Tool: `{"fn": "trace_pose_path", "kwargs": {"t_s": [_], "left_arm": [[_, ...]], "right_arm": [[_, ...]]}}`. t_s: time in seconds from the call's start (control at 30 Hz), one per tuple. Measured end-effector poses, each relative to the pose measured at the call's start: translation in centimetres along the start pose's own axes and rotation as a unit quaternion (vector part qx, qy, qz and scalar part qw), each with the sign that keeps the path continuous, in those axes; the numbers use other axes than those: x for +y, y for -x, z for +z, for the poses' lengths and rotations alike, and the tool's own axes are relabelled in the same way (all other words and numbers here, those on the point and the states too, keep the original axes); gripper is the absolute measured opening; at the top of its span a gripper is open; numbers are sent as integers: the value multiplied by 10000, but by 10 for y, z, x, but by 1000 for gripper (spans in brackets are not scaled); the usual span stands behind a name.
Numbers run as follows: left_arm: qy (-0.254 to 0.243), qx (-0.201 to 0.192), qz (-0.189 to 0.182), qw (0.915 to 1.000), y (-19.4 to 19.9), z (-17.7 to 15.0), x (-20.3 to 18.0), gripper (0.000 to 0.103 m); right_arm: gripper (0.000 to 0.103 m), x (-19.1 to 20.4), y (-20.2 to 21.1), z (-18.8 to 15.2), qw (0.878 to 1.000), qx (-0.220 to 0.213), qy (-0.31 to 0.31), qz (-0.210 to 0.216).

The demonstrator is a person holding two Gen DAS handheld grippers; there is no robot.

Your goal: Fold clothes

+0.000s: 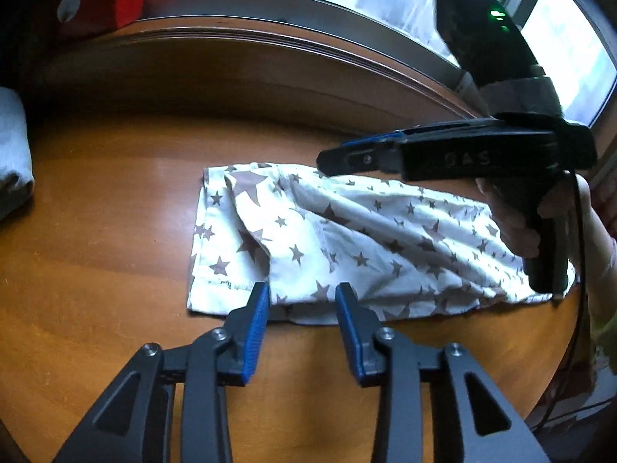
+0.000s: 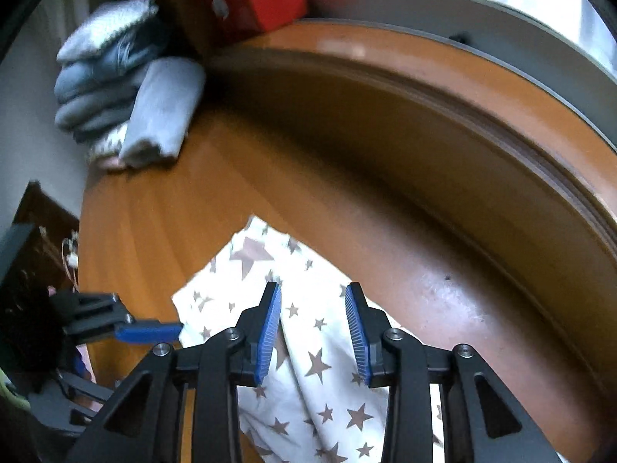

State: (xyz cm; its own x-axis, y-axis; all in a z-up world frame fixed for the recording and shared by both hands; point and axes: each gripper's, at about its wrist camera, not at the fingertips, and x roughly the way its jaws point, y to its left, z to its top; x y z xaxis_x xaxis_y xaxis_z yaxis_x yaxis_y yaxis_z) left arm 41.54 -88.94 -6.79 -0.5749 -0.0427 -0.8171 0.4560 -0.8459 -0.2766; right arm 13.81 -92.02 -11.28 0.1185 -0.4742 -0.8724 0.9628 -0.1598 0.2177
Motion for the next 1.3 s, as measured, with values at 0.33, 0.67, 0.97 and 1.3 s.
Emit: {"fn": "trace_pose_path", "kwargs": {"t_s": [0.33, 0.67, 0.97, 1.3], "left_arm": [[332, -122, -172, 9992, -23, 10, 4, 33], [530, -825, 51, 9952, 33, 30, 6, 5], [453, -174, 1215, 9914, -19, 22, 23, 15], [236, -535, 1398, 9885, 0, 31, 11, 44]], "right_arm": [[32, 13, -28, 6, 9984, 303, 472, -82], [5, 19, 48, 6, 9911, -1151, 608, 267], [11, 23, -38, 14, 9952, -700, 642, -228], [46, -6, 77, -56, 9777, -1838, -616, -805]]}}
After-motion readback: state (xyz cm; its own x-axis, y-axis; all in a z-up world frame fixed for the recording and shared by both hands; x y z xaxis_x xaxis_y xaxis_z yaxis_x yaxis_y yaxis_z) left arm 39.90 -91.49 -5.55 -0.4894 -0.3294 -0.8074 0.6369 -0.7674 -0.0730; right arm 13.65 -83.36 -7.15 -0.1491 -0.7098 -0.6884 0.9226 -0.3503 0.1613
